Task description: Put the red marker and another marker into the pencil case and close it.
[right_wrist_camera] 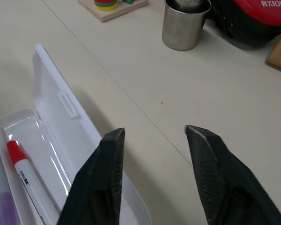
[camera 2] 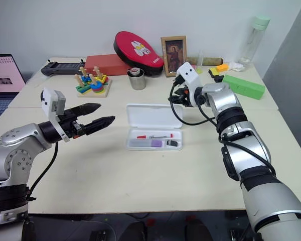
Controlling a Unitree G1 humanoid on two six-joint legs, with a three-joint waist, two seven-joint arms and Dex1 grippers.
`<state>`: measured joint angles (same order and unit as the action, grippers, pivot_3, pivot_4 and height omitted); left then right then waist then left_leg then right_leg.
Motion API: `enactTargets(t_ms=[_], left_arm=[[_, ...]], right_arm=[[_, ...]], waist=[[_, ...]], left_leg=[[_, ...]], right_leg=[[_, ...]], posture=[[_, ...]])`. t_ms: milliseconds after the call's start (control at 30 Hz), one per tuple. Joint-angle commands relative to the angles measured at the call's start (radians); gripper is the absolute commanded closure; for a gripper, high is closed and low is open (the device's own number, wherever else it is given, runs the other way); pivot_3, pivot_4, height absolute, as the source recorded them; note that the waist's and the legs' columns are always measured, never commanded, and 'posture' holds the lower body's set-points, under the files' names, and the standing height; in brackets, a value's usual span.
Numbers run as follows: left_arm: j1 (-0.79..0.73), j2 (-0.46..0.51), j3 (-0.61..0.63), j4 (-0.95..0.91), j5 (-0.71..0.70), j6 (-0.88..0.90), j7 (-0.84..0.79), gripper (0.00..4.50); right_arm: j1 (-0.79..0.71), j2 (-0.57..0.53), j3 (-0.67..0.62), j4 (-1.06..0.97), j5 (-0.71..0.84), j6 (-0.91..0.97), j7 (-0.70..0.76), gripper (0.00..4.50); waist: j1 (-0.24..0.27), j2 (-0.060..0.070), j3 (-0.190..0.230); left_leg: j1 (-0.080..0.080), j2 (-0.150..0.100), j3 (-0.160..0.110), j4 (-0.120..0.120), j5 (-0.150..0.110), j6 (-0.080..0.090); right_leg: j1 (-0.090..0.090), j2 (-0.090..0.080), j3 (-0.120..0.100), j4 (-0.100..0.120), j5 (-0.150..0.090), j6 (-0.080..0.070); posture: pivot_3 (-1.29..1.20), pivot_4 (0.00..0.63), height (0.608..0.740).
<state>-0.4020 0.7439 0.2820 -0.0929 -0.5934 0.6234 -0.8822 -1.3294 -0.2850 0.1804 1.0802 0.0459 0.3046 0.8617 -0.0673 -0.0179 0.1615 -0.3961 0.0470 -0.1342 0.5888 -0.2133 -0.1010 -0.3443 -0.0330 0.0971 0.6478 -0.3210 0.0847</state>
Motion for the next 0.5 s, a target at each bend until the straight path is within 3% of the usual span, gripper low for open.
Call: enactTargets(t_ms=[33, 133, 500], left_arm=[[-0.003, 0.011, 0.039, -0.049, -0.028, -0.005, 0.011, 0.00], [-0.001, 0.013, 0.039, -0.051, -0.031, -0.006, 0.013, 0.00], [-0.005, 0.021, 0.024, -0.047, -0.043, -0.011, 0.001, 0.00]], right_arm=[[-0.037, 0.009, -0.006, 0.006, -0.035, -0.048, -0.007, 3.58], [-0.031, 0.015, -0.004, 0.004, -0.051, -0.050, 0.016, 4.39], [0.083, -0.014, 0.077, -0.180, -0.094, -0.033, 0.256, 4.45]], waist=[[-0.004, 0.000, 0.000], [-0.008, 0.000, 0.000], [-0.020, -0.001, 0.000]], left_leg=[[0.000, 0.000, 0.000, 0.000, 0.000, 0.000], [0.000, 0.000, 0.000, 0.000, 0.000, 0.000], [0.001, 0.000, 0.000, 0.000, 0.000, 0.000]], right_leg=[[0.000, 0.000, 0.000, 0.000, 0.000, 0.000], [0.000, 0.000, 0.000, 0.000, 0.000, 0.000], [0.002, 0.000, 0.000, 0.000, 0.000, 0.000]], posture=[[0.00, 0.150, 0.740], [0.00, 0.150, 0.740], [0.00, 0.150, 0.740]])
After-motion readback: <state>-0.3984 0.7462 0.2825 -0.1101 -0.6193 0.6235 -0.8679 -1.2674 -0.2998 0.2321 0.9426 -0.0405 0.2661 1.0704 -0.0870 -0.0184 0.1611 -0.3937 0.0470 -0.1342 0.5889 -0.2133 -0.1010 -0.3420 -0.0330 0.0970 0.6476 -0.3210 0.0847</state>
